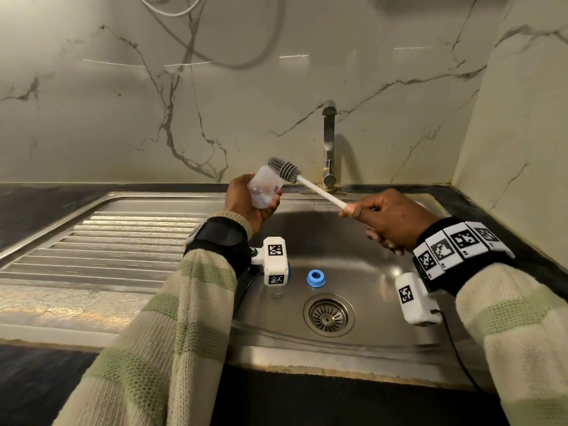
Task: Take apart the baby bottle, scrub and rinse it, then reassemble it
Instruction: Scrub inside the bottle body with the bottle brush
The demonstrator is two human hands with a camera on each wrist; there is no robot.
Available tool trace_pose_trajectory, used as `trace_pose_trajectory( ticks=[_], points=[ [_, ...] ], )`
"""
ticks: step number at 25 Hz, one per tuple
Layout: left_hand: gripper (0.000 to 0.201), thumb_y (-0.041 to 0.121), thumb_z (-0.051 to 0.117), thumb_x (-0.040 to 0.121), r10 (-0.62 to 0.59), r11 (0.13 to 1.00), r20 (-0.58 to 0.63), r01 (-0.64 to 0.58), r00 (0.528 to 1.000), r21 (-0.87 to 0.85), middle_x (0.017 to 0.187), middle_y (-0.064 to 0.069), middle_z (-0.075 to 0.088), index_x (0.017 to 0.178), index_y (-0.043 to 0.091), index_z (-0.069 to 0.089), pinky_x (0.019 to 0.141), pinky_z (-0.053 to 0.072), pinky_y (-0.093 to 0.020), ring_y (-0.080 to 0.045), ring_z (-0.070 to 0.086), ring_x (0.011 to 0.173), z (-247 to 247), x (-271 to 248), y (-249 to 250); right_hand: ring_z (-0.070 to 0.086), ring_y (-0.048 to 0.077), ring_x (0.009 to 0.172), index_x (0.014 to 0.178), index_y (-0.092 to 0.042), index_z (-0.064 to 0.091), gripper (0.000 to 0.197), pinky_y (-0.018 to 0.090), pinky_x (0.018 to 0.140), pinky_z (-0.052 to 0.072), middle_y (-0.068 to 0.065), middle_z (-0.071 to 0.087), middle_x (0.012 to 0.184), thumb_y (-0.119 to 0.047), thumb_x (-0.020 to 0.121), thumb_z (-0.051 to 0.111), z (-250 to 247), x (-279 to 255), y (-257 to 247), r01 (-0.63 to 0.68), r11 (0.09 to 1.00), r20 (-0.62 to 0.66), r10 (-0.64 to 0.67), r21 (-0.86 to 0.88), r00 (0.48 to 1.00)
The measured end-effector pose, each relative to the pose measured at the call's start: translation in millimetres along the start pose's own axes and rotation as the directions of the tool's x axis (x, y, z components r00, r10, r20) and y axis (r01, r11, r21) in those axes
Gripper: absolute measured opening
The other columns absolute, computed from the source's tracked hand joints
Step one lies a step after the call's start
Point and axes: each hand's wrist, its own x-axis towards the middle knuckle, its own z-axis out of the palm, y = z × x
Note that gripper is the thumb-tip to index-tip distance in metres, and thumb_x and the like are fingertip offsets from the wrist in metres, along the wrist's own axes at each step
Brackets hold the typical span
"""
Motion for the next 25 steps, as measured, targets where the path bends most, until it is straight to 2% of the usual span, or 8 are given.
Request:
trace_pose_trajectory(
  ticks=[9,12,14,16,18,21,23,25],
  points=[
    [0.028,0.027,0.043,0.098,0.007,1.000,0.000,-0.007,1.000,0.024,0.093,-0.018,0.063,0.101,0.002,0.054,0.066,0.053,-0.026,-0.022,0.062,0.071,2.3,-4.6,-1.1,0.038,0.006,0.032,0.098,-0.031,0.074,0.022,0.018,0.034,0.030,0.003,0.051,0.053,-0.043,0.094,0.056,2.0,-0.7,-2.8,0.023,0.996,-0.034,-0.025,-0.084,0.999],
    [0.026,0.026,0.042,0.099,0.019,1.000,-0.012,-0.019,1.000,0.018,0.096,-0.016,0.063,0.103,0.004,0.056,0.061,0.055,-0.028,-0.023,0.063,0.074,3.1,-2.0,-2.8,0.038,0.010,0.035,0.099,-0.031,0.074,0.023,0.019,0.035,0.032,0.003,0.051,0.054,-0.045,0.094,0.056,4.5,-2.0,-5.9,0.003,0.997,0.039,0.000,-0.080,0.999],
    [0.030,0.029,0.041,0.102,0.004,1.000,-0.026,-0.005,1.000,-0.018,0.100,-0.019,0.062,0.107,0.002,0.053,0.069,0.057,-0.032,-0.028,0.065,0.082,3.0,-0.2,-2.6,0.041,0.005,0.035,0.100,-0.026,0.074,0.026,0.014,0.032,0.032,-0.001,0.053,0.055,-0.042,0.095,0.055,-0.2,0.9,-3.8,0.028,0.981,-0.110,-0.050,-0.191,0.993],
    [0.040,0.037,0.042,0.103,0.000,0.999,-0.044,-0.002,0.999,-0.052,0.114,-0.022,0.058,0.123,0.002,0.048,0.072,0.058,-0.038,-0.033,0.063,0.094,1.9,5.5,-1.3,0.048,0.003,0.035,0.100,-0.023,0.074,0.027,0.009,0.031,0.031,-0.005,0.054,0.055,-0.041,0.096,0.054,-6.7,2.2,-1.6,0.024,0.975,-0.258,-0.082,-0.221,0.963],
    [0.046,0.040,0.045,0.103,0.025,0.998,-0.061,-0.028,0.998,-0.058,0.126,-0.020,0.056,0.136,0.008,0.044,0.071,0.057,-0.042,-0.033,0.061,0.100,2.1,5.3,0.3,0.045,0.001,0.031,0.099,-0.027,0.073,0.025,0.012,0.031,0.031,-0.003,0.054,0.054,-0.044,0.095,0.055,-4.8,0.7,-1.3,0.019,0.983,-0.192,-0.054,-0.183,0.980],
    [0.048,0.040,0.053,0.100,0.042,0.996,-0.054,-0.046,0.998,-0.077,0.133,-0.020,0.056,0.138,0.013,0.044,0.069,0.060,-0.046,-0.036,0.061,0.111,-0.5,9.7,2.5,0.038,0.001,0.031,0.097,-0.027,0.072,0.023,0.015,0.033,0.031,0.000,0.051,0.056,-0.045,0.093,0.057,4.5,-4.6,-2.6,0.022,0.987,0.000,-0.022,-0.159,1.000],
    [0.042,0.040,0.059,0.098,0.065,0.993,-0.022,-0.066,0.998,-0.099,0.129,-0.021,0.058,0.128,0.012,0.050,0.076,0.060,-0.049,-0.038,0.063,0.110,-0.5,9.8,4.1,0.038,0.002,0.032,0.096,-0.028,0.073,0.023,0.016,0.033,0.032,0.001,0.051,0.055,-0.044,0.093,0.057,3.1,-3.6,-1.6,0.027,0.990,-0.033,-0.032,-0.137,0.999],
    [0.045,0.036,0.063,0.096,0.070,0.989,0.008,-0.068,0.998,-0.134,0.129,-0.022,0.058,0.131,0.010,0.049,0.074,0.062,-0.048,-0.038,0.065,0.107,-0.3,9.0,5.4,0.040,0.005,0.033,0.096,-0.031,0.073,0.023,0.018,0.035,0.033,0.001,0.053,0.054,-0.047,0.093,0.056,2.2,-0.3,-0.4,0.033,0.991,-0.063,-0.041,-0.132,0.997]
  ],
)
